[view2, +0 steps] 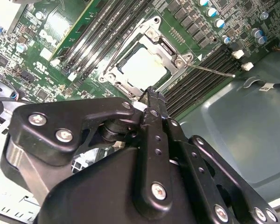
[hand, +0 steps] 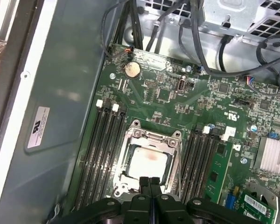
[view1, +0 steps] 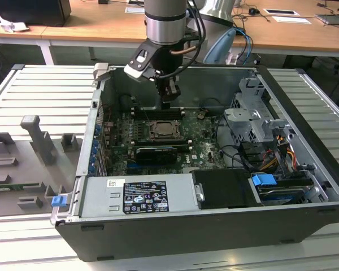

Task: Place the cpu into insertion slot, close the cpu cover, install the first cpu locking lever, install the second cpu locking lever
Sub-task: 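Install the first cpu locking lever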

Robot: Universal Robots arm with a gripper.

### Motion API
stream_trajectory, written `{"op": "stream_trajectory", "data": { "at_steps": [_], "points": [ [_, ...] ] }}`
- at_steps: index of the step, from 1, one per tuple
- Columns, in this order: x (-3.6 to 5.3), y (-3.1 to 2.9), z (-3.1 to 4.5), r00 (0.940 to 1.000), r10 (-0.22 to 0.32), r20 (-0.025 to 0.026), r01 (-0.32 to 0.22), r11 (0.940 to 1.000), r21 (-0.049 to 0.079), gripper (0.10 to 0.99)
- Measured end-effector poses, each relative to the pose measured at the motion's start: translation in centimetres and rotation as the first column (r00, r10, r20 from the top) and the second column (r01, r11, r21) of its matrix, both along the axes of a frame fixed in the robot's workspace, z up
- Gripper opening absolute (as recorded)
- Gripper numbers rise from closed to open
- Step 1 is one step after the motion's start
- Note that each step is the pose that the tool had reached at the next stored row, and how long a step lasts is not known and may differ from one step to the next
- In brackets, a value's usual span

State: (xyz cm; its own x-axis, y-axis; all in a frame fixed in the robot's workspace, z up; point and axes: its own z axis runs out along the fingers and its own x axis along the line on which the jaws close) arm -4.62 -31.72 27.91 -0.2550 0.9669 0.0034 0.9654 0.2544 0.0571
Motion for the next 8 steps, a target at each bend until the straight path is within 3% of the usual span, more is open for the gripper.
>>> {"op": "stream_trajectory", "data": {
  "at_steps": [2, 5, 8],
  "points": [
    [0.00, 0.00, 0.00, 0.9994, 0.035, 0.0000, -0.035, 0.9994, 0.000, 0.106],
    [0.00, 0.00, 0.00, 0.9892, 0.146, 0.0000, -0.146, 0.9892, -0.001, 0.106],
    [0.00, 0.00, 0.00, 0.9850, 0.173, -0.0001, -0.173, 0.9850, 0.000, 0.106]
  ]
}}
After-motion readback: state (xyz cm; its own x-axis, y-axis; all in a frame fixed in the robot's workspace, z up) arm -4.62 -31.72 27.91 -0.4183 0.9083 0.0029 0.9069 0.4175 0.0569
